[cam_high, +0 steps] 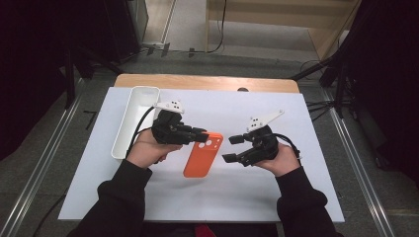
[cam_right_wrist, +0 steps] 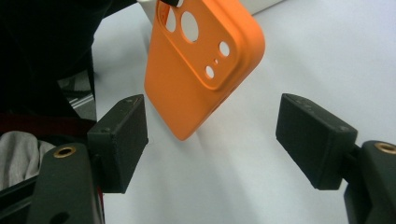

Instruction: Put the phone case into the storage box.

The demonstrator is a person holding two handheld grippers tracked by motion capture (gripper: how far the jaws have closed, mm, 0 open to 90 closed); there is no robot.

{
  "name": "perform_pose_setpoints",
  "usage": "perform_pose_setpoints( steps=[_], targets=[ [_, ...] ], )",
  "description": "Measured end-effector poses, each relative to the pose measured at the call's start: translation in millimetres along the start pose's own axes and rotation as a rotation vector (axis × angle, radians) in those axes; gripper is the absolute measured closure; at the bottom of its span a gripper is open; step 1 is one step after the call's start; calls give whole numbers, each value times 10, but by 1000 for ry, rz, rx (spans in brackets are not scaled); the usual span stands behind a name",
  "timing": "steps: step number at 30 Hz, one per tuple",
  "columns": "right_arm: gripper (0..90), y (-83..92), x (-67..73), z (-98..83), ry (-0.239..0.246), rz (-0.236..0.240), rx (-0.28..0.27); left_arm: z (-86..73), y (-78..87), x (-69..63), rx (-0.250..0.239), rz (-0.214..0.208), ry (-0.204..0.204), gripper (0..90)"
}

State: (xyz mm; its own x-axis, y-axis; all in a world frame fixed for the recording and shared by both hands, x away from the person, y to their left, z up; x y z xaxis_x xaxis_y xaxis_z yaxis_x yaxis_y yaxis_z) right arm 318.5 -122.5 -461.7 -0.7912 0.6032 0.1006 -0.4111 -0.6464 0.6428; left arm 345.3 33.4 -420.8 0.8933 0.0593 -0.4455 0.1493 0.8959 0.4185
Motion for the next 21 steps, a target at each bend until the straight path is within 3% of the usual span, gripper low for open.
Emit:
perform_pose_setpoints(
  steps=[7, 11, 21],
  targets=[
    [257, -3, 21, -4, 19, 27, 2, -33, 5, -3, 16, -16, -8, 762],
    [264, -5, 26, -13, 38, 39, 9, -75, -13, 4, 49, -26, -20, 762],
    [287, 23, -12, 29, 46, 77, -3, -94, -52, -33, 73, -78, -8, 762]
  ],
)
Point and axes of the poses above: each handheld gripper's, and its own axes: y roughly backward along the jaws, z roughly out of its top, x roughly to its left, the point moved 8 cm from there along -y, roughly forward along the jaws, and after that the axes turned 15 degrees about -z, right-handed, at the moved point
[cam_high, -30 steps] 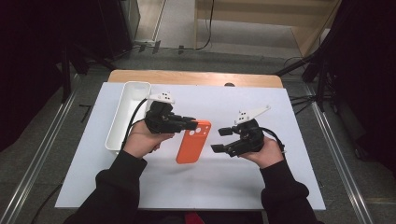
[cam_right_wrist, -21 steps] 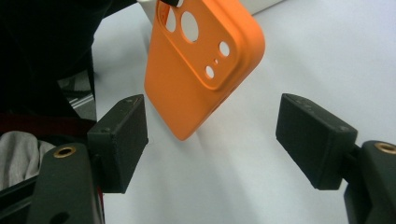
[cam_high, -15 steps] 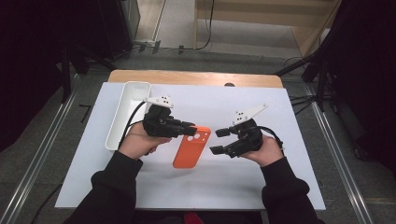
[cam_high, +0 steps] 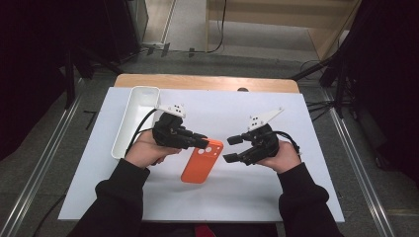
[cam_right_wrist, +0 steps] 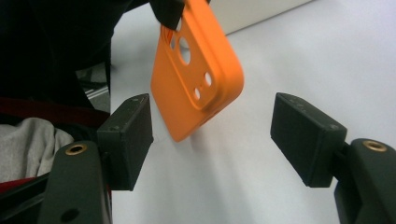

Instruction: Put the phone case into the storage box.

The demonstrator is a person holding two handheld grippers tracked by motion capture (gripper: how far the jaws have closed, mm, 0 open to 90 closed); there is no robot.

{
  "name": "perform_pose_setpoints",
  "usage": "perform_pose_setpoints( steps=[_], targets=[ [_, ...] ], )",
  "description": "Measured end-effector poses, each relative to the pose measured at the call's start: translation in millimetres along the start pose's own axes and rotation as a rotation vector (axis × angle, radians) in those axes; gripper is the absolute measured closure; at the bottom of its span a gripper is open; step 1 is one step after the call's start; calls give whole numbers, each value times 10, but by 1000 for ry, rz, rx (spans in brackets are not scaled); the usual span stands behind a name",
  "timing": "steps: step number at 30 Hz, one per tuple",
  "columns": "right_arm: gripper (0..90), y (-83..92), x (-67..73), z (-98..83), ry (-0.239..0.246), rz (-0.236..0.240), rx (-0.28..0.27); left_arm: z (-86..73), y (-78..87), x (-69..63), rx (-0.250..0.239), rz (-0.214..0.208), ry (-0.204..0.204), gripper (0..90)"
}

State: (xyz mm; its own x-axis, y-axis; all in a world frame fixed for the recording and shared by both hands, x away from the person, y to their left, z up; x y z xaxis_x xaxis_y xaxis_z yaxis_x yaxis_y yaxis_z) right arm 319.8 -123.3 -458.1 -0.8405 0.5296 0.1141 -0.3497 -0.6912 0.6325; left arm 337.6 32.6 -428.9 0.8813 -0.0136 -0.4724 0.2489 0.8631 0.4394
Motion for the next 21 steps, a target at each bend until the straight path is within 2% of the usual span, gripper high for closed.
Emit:
perform_pose_setpoints(
  steps=[6, 21],
  targets=[
    [289, -8, -14, 33, 10, 29, 2, 22, -23, -28, -5, -29, 2, 761],
    [342, -122, -3, 72, 4, 105, 24, 35, -66, -47, 5, -62, -10, 761]
  ],
)
Point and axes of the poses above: each handheld gripper's, and its own axes: y roughly backward along the jaws, z roughly out of its top, x roughly to its left, the point moved 8 cm from there along -y, roughly forward along the jaws, and after that the axes turned 15 degrees about -z, right-handed, at the moved point
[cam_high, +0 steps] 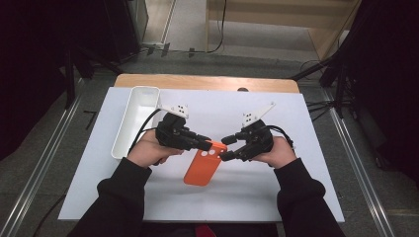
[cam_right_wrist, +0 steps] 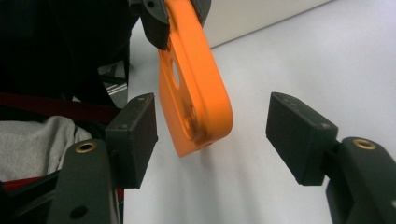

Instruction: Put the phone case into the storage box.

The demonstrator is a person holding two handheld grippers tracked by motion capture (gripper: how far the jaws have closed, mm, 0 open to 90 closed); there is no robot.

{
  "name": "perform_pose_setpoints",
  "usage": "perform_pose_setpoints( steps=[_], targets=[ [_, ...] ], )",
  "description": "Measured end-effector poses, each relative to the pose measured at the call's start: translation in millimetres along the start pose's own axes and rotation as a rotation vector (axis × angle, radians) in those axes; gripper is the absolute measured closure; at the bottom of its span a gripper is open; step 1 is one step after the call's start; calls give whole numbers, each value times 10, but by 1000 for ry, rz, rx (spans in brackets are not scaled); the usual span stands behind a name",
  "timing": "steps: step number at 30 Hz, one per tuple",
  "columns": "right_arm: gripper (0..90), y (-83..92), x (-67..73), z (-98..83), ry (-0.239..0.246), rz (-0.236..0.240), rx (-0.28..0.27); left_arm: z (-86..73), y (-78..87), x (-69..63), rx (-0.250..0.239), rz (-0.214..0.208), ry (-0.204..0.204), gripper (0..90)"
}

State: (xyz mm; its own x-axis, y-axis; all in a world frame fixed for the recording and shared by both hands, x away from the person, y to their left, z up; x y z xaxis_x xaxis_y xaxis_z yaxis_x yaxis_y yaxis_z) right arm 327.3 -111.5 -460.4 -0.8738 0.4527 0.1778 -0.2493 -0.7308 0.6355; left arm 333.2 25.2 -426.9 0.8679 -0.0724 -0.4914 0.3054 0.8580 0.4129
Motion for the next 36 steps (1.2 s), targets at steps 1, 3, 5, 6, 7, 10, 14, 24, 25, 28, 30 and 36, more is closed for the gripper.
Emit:
perform_pose_setpoints(
  steps=[1, 3, 5, 6, 7, 10, 14, 24, 25, 28, 30, 36],
  targets=[
    [358, -3, -2, 0, 1, 6, 1, 1, -4, 0, -1, -1, 1, 761],
    [398, -3, 3, 0, -5, 23, 1, -2, -11, 3, 2, -2, 1, 761],
    [408, -5, 1, -1, -14, 34, 3, -2, -18, 6, 1, -6, 4, 761],
    [416, -5, 4, -3, -11, 41, 1, -3, -20, 6, 2, -8, 3, 761],
    [419, -5, 6, -4, -10, 47, 0, -3, -21, 7, 3, -11, 4, 761],
    [444, -1, 8, -2, -10, 61, -5, -10, -26, 6, 8, -26, 4, 761],
    [491, -11, 10, -6, -9, 73, -5, -8, -38, 6, 6, -29, 4, 761],
    [601, -31, 20, -11, -15, 110, -14, -15, -46, -2, 14, -46, -1, 760],
    [609, -29, 24, -9, -17, 116, -19, -14, -48, -4, 14, -46, -1, 760],
    [642, -30, 25, -14, -12, 129, -22, -14, -53, -4, 14, -47, -5, 760],
    [657, -28, 30, -16, -14, 142, -24, -15, -60, -12, 12, -55, -6, 760],
    [706, -28, 53, -27, 2, 168, -23, -20, -69, -19, 20, -61, -13, 760]
  ],
)
Point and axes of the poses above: each handheld gripper's, and its own axes: y roughly backward along the jaws, z roughly out of its top, x roughly to its left, the point moved 8 cm from there along -y, roughly forward along the jaws, and after that the axes turned 15 degrees about -z, right-handed, at the moved point
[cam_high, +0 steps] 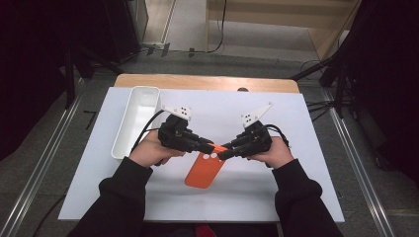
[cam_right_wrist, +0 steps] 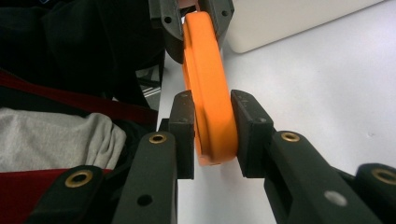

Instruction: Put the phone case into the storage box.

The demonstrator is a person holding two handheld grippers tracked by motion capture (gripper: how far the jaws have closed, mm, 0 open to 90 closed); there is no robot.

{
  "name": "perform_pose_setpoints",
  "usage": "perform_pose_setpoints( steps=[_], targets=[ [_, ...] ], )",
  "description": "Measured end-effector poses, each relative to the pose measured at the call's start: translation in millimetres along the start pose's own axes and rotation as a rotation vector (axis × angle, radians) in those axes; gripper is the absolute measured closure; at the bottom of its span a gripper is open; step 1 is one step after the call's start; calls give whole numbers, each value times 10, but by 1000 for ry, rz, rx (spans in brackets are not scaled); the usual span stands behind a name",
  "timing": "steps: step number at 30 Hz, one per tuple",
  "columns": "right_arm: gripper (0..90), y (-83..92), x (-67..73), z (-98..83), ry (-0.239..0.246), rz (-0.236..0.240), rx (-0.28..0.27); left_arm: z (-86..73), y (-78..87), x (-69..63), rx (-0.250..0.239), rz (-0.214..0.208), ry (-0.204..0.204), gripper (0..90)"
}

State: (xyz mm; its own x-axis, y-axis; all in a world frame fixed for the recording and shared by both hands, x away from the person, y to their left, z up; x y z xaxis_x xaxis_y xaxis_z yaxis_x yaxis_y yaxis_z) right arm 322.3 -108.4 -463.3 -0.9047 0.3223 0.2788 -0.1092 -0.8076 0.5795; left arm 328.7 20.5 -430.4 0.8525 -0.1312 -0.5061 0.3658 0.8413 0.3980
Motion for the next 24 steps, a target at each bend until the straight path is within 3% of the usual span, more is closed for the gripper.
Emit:
perform_pose_setpoints(
  steps=[6, 10, 16, 21, 24],
  targets=[
    [729, 7, 12, -4, 10, 14, -2, 1, 0, -5, -6, -18, 3, 757],
    [738, 11, 17, -1, 35, 13, -11, -2, 1, 0, -2, -10, -5, 752],
    [742, 10, 16, -4, 32, 10, -4, -4, -5, 15, 1, 14, -13, 730],
    [744, 13, 3, -16, 30, -4, 7, 10, 1, -6, -3, 46, -73, 586],
    [744, 15, -9, -21, 27, -11, 10, 38, 18, -14, -20, 59, -73, 503]
  ],
)
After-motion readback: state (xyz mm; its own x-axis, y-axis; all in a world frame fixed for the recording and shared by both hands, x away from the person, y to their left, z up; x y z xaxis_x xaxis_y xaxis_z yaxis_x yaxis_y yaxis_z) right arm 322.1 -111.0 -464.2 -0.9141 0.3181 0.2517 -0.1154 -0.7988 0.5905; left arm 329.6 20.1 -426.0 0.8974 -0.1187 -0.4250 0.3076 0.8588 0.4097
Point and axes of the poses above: each handheld gripper's, and its own axes: y roughly backward along the jaws, z roughly out of its top, x roughly to its left, the point moved 8 cm from there along -y, roughly forward along the jaws, and after that the axes turned 15 degrees about -z, right-handed, at the moved point
